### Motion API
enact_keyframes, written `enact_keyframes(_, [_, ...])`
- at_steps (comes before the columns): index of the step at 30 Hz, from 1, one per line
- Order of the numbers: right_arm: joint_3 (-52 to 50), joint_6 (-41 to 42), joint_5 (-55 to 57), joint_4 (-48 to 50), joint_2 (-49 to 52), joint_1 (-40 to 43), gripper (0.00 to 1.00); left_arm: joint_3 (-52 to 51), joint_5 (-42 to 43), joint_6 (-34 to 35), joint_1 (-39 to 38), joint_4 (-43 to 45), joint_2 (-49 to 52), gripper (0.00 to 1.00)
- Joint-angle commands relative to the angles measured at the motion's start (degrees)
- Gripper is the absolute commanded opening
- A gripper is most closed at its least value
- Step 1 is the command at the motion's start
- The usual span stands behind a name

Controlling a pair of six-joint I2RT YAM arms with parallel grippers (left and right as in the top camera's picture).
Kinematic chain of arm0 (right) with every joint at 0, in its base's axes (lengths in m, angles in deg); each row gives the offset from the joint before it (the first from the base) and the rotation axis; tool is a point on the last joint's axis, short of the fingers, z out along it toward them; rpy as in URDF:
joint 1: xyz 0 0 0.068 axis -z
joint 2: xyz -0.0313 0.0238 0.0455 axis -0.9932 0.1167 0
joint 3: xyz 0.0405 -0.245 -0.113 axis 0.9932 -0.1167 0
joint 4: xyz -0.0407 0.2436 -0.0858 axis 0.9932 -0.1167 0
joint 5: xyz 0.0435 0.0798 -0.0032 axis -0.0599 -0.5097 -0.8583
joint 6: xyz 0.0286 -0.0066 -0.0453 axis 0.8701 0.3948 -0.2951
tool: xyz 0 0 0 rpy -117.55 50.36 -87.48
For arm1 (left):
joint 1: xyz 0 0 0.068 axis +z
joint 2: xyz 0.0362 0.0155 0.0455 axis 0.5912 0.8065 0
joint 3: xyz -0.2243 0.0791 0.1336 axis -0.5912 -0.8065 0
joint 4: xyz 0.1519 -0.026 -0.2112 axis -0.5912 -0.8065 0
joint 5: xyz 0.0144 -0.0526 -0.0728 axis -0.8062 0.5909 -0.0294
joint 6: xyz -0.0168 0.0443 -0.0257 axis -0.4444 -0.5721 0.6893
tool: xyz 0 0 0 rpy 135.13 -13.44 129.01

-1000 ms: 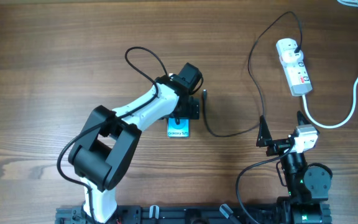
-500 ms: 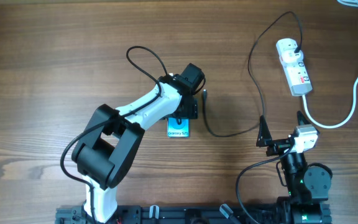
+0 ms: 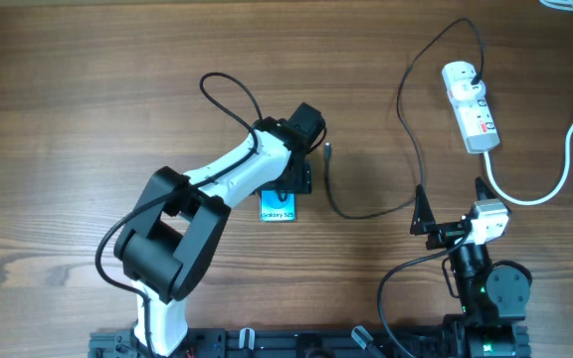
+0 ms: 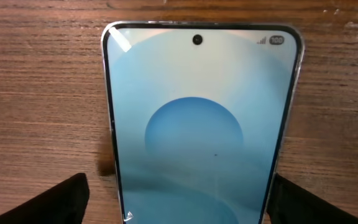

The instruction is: Plug charger to phone and switch on socket

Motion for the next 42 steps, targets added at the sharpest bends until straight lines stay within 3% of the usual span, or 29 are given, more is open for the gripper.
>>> enact_keyframes(1, [0.0,-0.7,1.0,0.3,-0.1,0.2,1.0,-3.5,0.6,0.1,0.3,0.5,5.1,0.98])
enact_keyframes(5, [0.0,-0.7,1.0,0.3,-0.1,0.2,1.0,-3.5,5.9,-0.5,1.8,1.2,5.1,0.98])
enact_keyframes(14, [0.0,-0.7,1.0,0.3,-0.1,0.2,1.0,-3.5,7.1,-0.5,3.6,1.7,5.2,0.9])
enact_keyframes(18, [0.0,-0.7,1.0,0.3,-0.1,0.2,1.0,-3.5,7.1,-0.5,3.6,1.8,5.3,0.72])
enact_keyframes(35, [0.0,-0.7,1.0,0.3,-0.1,0.2,1.0,-1.5,10.2,-0.5,6.3,-2.7,-2.6,0.68])
enact_keyframes(42, [0.0,-0.7,1.0,0.3,-0.1,0.2,1.0,-1.5,16.1,-0.5,8.1,-3.2,-5.8,0.68])
